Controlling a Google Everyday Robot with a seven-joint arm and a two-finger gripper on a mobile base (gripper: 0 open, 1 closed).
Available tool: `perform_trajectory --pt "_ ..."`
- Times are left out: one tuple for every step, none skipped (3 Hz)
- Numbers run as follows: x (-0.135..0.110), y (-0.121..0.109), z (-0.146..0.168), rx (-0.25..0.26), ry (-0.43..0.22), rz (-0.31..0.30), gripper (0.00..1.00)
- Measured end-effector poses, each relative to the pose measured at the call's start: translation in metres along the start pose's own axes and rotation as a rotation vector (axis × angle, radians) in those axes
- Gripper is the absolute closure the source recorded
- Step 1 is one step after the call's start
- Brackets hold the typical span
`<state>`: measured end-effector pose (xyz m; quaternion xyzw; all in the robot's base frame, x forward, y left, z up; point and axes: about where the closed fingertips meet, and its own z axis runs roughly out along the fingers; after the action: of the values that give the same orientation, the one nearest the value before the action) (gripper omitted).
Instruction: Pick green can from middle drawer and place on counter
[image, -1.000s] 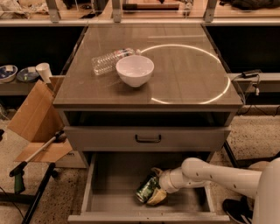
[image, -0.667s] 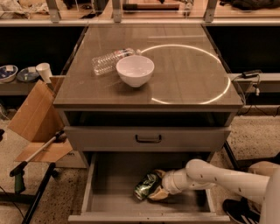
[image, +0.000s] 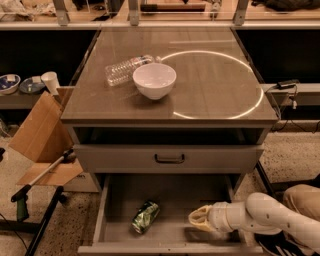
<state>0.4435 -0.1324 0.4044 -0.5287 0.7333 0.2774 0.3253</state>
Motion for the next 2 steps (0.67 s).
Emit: perform_trajectory --pt "-0.004 0.014 -0.043 0.044 -0.03 0.02 1.0" --pt "-0.011 0.018 -0.059 0.059 -0.039 0.017 1.0"
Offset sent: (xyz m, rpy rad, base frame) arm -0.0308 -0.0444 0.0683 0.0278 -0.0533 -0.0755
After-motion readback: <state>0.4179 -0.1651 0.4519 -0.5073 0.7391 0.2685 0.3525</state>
